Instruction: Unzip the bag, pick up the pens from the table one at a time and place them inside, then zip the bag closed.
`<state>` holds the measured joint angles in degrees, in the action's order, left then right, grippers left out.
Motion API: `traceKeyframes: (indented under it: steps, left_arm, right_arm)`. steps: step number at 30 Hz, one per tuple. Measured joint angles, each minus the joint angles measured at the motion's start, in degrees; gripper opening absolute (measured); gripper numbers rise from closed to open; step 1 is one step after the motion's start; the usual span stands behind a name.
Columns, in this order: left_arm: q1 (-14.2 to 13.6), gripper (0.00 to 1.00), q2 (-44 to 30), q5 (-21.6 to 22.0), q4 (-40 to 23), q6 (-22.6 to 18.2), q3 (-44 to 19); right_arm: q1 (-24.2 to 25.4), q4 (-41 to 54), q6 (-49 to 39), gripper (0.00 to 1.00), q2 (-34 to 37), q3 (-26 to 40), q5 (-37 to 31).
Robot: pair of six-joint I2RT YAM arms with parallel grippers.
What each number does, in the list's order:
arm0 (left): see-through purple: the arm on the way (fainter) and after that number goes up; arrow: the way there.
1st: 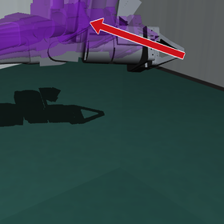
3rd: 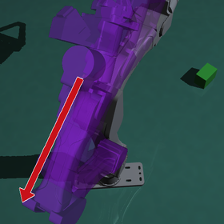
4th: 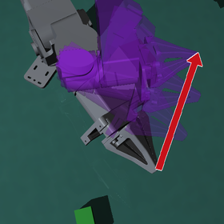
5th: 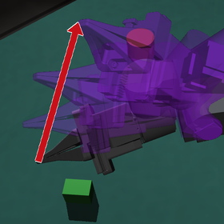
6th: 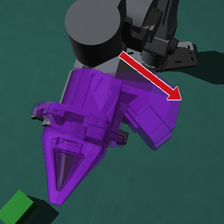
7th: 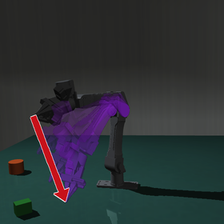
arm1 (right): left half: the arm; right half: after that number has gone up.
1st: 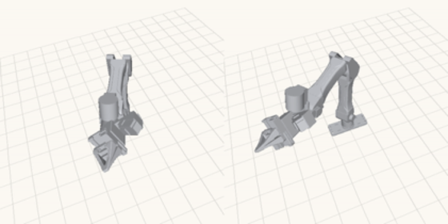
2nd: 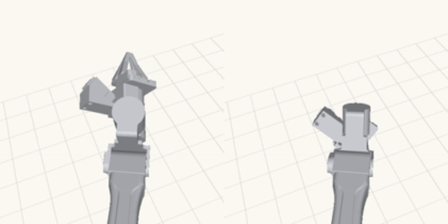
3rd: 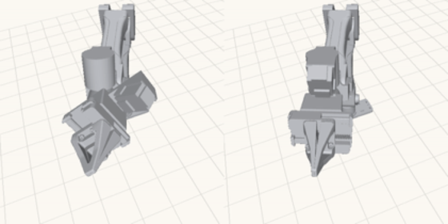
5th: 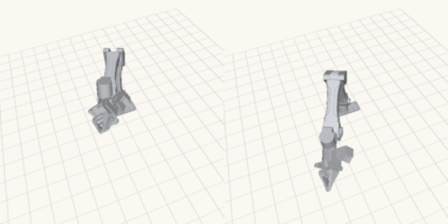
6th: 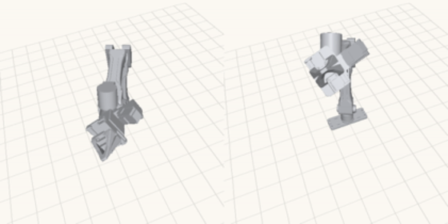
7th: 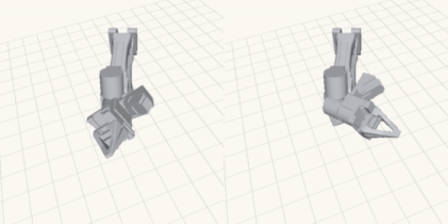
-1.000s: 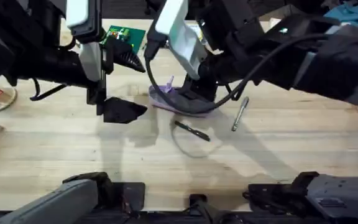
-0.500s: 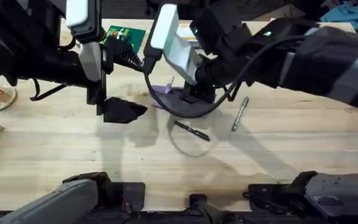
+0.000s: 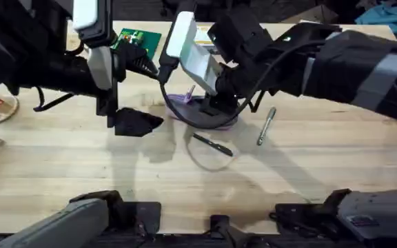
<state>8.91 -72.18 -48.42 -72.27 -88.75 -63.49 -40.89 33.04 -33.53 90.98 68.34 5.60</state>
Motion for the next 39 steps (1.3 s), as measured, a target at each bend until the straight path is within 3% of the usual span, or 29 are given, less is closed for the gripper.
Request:
traceKeyframes:
  steps: [15, 16, 18, 19, 20, 21, 39]
  left_arm:
    - [0.0, 0.993, 0.0, 0.0, 0.0, 0.0, 0.0]
    - [0.0, 0.993, 0.0, 0.0, 0.0, 0.0, 0.0]
    - [0.0, 0.993, 0.0, 0.0, 0.0, 0.0, 0.0]
    - [0.0, 0.993, 0.0, 0.0, 0.0, 0.0, 0.0]
    - [0.0, 0.993, 0.0, 0.0, 0.0, 0.0, 0.0]
    - [0.0, 0.993, 0.0, 0.0, 0.0, 0.0, 0.0]
    - [0.0, 0.993, 0.0, 0.0, 0.0, 0.0, 0.0]
  right_arm:
    - [1.0, -0.2, 0.0, 0.061, 4.5, 0.3, 0.0]
    - [1.0, -0.2, -0.1, 0.134, 4.5, 0.3, 0.0]
    - [1.0, -0.1, -0.2, 0.399, 4.5, 0.3, 0.0]
    - [1.1, 0.0, -0.4, 0.818, 4.5, 0.3, -0.2]
    - [1.1, -0.1, -0.5, 0.946, 4.5, 0.3, -0.2]
    - [1.1, -0.1, -0.7, 0.985, 4.5, 0.3, -0.3]
    - [1.1, 0.4, 0.3, 0.998, 3.3, 0.3, -0.4]
